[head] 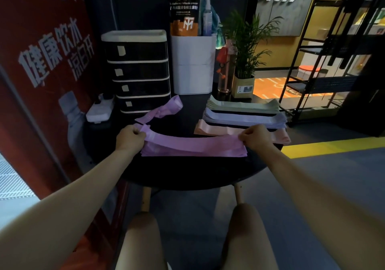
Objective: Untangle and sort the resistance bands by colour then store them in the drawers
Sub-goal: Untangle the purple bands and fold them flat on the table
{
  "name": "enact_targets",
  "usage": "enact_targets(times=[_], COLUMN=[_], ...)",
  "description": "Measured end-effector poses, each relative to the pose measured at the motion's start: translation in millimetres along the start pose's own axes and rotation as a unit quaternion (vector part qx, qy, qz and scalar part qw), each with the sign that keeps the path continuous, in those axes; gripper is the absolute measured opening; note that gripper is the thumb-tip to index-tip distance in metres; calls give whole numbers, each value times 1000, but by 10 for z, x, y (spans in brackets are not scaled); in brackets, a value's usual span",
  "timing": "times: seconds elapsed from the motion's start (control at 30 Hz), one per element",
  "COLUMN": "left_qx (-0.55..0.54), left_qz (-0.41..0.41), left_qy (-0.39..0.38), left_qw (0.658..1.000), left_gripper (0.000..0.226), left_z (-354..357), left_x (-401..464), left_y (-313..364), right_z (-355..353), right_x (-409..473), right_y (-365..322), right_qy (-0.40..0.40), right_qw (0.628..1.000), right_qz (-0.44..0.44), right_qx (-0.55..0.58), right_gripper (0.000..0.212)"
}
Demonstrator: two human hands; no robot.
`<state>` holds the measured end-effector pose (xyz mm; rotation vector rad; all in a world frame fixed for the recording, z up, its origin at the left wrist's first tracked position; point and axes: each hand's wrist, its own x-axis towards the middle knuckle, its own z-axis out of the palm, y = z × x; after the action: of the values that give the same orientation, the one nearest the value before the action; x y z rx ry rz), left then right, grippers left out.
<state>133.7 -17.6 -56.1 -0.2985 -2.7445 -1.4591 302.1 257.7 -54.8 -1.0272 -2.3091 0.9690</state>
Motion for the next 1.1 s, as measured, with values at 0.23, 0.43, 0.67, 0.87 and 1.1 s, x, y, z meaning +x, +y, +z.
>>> enact_targets(times=[0.23,0.43,0.67,0.87,1.1], left_qx=[54,37,12,25,30], left_qz=[14,10,49,57,75], left_qy=[-14,-7,17,23,33], left_qw=[998,999,999,998,996], left_gripper=[6,6,10,10,11], left_z=[92,158,226,239,268], left_x=[-82,-105,-206,-224,-207], left_y=[-177,-291,-365,-387,-437], right_z=[79,163,301,330,393], right_x=[-63,-75,-98,-134,-165], right_y=[62,107,283,331,372], right_qy=[40,43,88,114,112], right_qw=[998,995,995,993,993], right_qz=[-19,-8,-32,-25,-23], right_qx=[-45,-91,-44,31,31], right_gripper=[17,19,17,17,13])
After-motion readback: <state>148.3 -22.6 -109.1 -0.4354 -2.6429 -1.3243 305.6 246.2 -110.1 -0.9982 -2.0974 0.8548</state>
